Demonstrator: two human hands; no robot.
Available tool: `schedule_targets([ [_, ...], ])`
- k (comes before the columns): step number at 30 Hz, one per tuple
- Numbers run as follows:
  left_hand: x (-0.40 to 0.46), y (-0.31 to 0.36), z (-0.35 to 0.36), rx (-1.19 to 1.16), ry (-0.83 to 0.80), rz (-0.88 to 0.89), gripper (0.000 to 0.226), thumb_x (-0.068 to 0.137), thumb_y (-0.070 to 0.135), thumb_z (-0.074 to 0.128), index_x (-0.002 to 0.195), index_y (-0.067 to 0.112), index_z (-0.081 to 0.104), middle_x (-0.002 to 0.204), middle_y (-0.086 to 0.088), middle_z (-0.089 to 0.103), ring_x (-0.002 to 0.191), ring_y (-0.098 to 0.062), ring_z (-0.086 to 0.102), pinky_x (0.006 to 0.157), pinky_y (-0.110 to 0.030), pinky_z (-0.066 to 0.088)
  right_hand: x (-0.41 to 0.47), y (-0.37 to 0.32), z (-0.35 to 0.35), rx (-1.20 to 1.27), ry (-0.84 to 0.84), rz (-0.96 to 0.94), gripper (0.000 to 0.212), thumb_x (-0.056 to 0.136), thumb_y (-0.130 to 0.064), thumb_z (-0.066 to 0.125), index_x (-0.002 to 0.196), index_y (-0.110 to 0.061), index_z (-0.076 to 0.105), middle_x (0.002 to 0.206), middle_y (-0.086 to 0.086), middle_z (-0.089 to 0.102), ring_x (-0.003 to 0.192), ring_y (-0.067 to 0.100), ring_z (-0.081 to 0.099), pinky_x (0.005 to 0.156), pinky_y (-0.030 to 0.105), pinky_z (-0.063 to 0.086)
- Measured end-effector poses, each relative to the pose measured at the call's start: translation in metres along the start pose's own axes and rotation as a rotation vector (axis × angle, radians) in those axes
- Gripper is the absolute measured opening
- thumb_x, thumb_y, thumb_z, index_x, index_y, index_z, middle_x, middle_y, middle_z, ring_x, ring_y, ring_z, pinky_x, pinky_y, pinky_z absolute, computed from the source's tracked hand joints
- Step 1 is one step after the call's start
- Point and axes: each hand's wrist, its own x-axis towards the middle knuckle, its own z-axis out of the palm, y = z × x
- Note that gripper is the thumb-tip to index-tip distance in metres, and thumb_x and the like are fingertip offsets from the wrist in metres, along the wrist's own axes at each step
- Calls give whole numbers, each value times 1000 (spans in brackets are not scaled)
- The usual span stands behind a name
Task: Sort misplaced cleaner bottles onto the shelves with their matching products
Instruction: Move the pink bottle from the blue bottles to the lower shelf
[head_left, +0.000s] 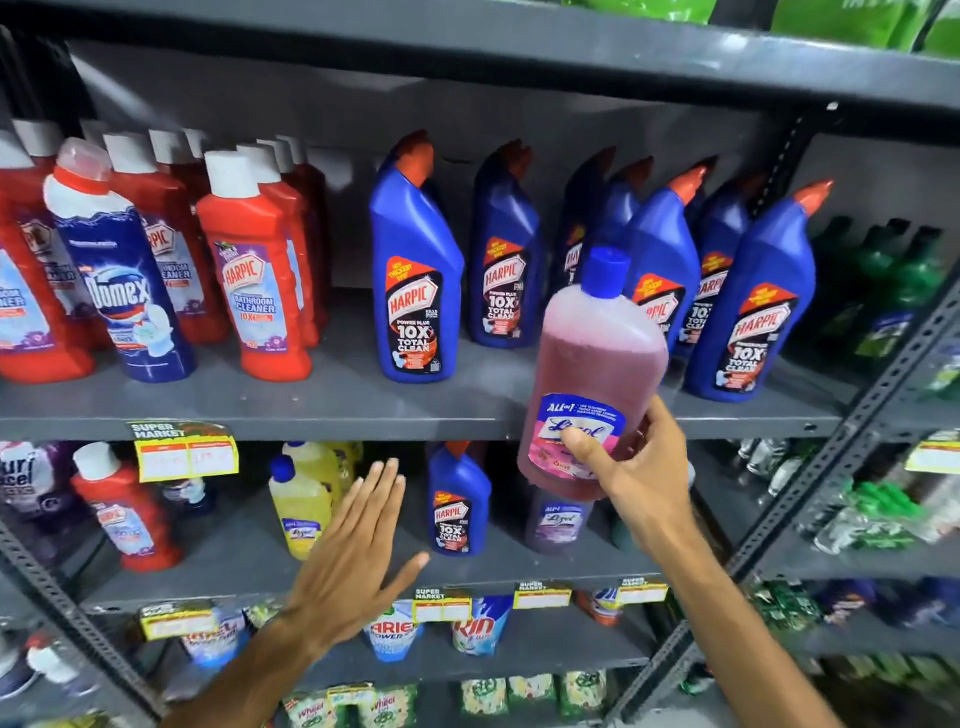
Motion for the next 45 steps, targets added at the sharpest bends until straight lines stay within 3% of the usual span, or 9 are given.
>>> schedule_targets([
  [6,-19,-5,53,-68,-190,-76,94,103,69,26,162,-4,15,173,-20,6,162,-33,10,130,-45,11,-47,47,-10,-22,71,86,72,56,-40,97,118,-25,64,102,-3,82,86,16,81,71,28,64],
  [10,-25,-5,83,-76,-293,-89,98,102,73,21,161,-6,15,172,-24,7,161,-36,12,131,-48,17,-78,93,-8,-55,117,161,64,58,-26,99,107,-45,64,100,-14,80,86,9,79,71,20,62],
  [14,-24,-6,113,-81,-363,-122,99,100,72,20,160,-7,21,170,-25,13,159,-38,20,130,-49,22,-99,142,7,-126,169,272,66,47,-47,96,102,-58,60,98,-33,73,84,-4,74,67,13,58],
  [23,-16,-17,188,-153,-475,-195,114,90,80,-12,161,-7,11,171,-26,2,160,-40,9,131,-51,19,-95,241,63,-107,313,472,66,51,-43,97,105,-32,61,105,-4,78,81,0,76,72,24,66],
  [27,-11,-22,212,-160,-476,-234,113,93,81,-2,160,-8,14,170,-27,7,159,-41,13,130,-52,21,-82,272,83,-104,388,483,64,63,-25,102,112,-31,62,109,-6,78,88,6,77,83,30,66],
  [31,-10,-27,227,-137,-508,-255,113,89,82,-3,162,-4,-1,170,-24,-10,161,-36,-2,132,-45,5,-75,289,96,-118,456,489,71,61,-33,103,120,-30,63,111,-7,78,95,8,77,87,32,66],
  [36,-12,-26,229,-104,-502,-248,107,97,77,15,157,-10,27,166,-31,24,154,-44,30,125,-51,22,-68,297,104,-114,421,493,71,60,-39,102,117,-40,60,116,-11,77,100,10,77,86,35,66],
  [42,-13,-27,231,-96,-502,-237,103,97,74,24,156,-11,30,165,-31,27,153,-44,32,124,-52,27,-64,295,104,-185,386,477,74,56,-52,99,116,-47,56,109,-26,75,94,-2,75,84,34,67],
  [45,-14,-27,230,-109,-491,-241,106,96,77,16,160,-8,19,169,-28,15,158,-40,21,127,-47,19,-65,288,103,-178,334,458,74,60,-40,102,114,-52,54,111,-27,74,98,0,75,84,35,67],
])
